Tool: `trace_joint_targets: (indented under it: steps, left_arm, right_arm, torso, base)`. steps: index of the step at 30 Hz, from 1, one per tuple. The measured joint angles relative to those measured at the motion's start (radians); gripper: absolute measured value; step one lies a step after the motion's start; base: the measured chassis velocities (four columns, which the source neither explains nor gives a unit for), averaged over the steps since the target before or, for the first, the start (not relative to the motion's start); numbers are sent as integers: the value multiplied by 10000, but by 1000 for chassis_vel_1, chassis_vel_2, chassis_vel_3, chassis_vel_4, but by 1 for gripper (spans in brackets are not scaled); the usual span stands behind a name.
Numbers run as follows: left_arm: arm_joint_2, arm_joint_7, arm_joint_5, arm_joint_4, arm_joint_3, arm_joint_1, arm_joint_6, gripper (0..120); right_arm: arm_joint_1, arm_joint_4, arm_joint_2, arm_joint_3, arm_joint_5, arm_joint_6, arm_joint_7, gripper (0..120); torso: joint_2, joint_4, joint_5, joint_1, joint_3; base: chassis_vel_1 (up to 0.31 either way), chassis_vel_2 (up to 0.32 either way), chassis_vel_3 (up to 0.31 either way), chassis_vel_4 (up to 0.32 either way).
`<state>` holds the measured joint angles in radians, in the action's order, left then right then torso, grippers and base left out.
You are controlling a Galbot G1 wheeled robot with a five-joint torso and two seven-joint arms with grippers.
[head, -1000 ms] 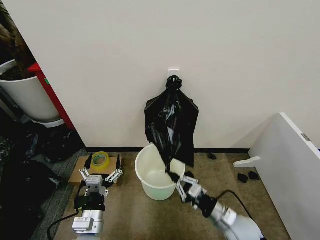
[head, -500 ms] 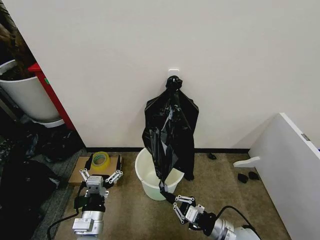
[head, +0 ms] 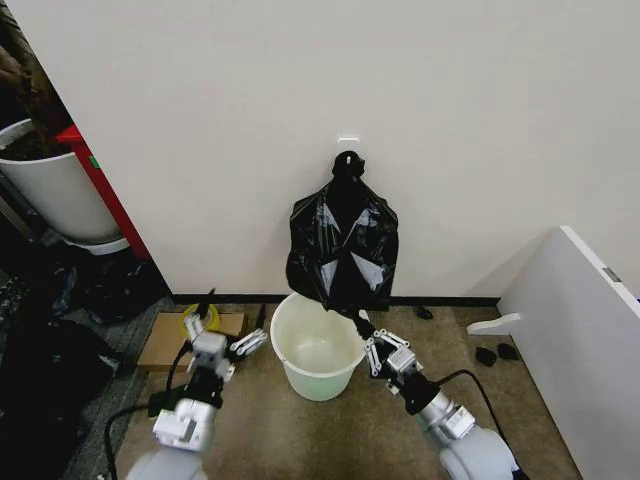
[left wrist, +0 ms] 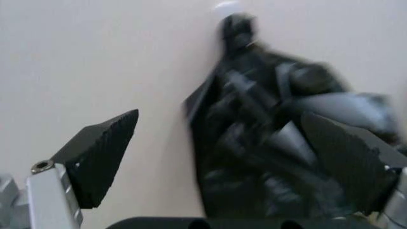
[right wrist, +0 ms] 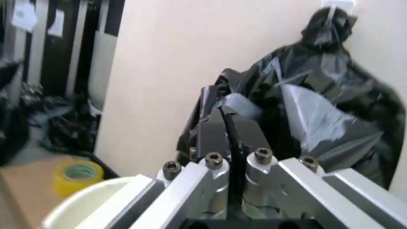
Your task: Place the garbage bag over the trash bin.
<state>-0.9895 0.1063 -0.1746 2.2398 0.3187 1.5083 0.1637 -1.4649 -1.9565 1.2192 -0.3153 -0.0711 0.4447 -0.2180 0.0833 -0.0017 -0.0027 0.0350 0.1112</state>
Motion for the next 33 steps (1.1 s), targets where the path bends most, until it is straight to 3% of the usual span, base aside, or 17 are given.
trace_joint_targets:
  steps: [3, 4, 8, 9, 11, 13, 14, 16, 26, 33]
  left_arm:
    - [1702, -61, -866, 281, -1016, -1585, -903, 100]
    - [1702, -61, -866, 281, -1016, -1585, -903, 100]
    - [3258, 292, -2340, 396, -3042, -4303, -2355, 100]
    - [3258, 292, -2340, 396, -3042, -4303, -2355, 100]
    - [3627, 645, -3265, 242, -4277, -6160, -3152, 100]
    - [3663, 1139, -3973, -88, -5796, -8026, -3975, 100]
    - [3663, 1139, -3973, -88, -5796, -8026, -3975, 100]
    - [3431, 1692, -4720, -451, -7213, -9611, -4852, 99]
    - [2577, 2195, -5799, -1478, -8707, -11658, -6497, 95]
    - [1922, 2121, -5608, -2319, -9138, -11984, -6367, 93]
  right_arm:
    - [-25, 185, 391, -366, -993, 454, 115, 0]
    - [-25, 185, 391, -366, -993, 454, 115, 0]
    - [-146, 170, 774, -664, -1658, 785, 258, 0]
    - [-146, 170, 774, -664, -1658, 785, 258, 0]
    - [-157, 170, 830, -758, -1771, 873, 335, 0]
    - [-141, 175, 797, -848, -1761, 949, 387, 0]
    - [-141, 175, 797, -848, -1761, 949, 387, 0]
    - [-81, 222, 699, -958, -1644, 1011, 430, 0]
    - [-47, 225, 846, -1042, -1569, 1024, 451, 0]
    - [-82, 162, 841, -1110, -1589, 1025, 449, 0]
  torso:
    - [0, -8, 0, 2, 1]
    - [0, -8, 0, 2, 1]
    - [0, -6, -1, 1, 0]
    - [0, -6, -1, 1, 0]
    - [0, -6, 2, 2, 1]
    - [0, -6, 2, 2, 1]
    - [0, -6, 2, 2, 1]
    - [-1, -7, -1, 2, 2]
    - [-1, -4, 2, 0, 0]
    - [-1, -5, 3, 0, 0]
  base:
    - [0, 0, 0, 0]
    - [0, 0, 0, 0]
    - [0, 0, 0, 0]
    - [0, 0, 0, 0]
    - [0, 0, 0, 0]
    - [0, 0, 0, 0]
    - [0, 0, 0, 0]
    - [0, 0, 0, 0]
    - [0, 0, 0, 0]
    - [0, 0, 0, 0]
